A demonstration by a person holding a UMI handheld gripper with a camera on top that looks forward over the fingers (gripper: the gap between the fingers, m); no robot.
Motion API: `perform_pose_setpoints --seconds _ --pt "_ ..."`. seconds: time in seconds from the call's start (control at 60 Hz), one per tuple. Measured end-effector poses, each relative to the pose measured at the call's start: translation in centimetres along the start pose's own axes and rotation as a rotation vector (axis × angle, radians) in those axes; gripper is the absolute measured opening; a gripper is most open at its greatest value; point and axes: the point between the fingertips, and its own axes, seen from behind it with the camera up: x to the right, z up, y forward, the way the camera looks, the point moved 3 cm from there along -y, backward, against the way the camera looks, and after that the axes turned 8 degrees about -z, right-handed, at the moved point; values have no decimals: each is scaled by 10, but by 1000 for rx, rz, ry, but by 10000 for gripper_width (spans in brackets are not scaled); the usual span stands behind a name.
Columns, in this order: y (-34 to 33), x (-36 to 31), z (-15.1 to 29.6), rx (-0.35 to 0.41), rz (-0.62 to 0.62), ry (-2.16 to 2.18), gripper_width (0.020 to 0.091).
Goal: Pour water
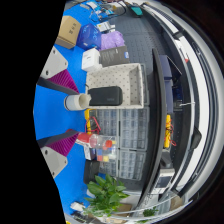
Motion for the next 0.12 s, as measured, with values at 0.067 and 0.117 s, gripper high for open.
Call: perform_pose_setpoints --seconds 0.067,0.117 --pt "-5 2 -4 -6 -12 -13 728" --pt "-5 3 -7 -13 -22 -24 726"
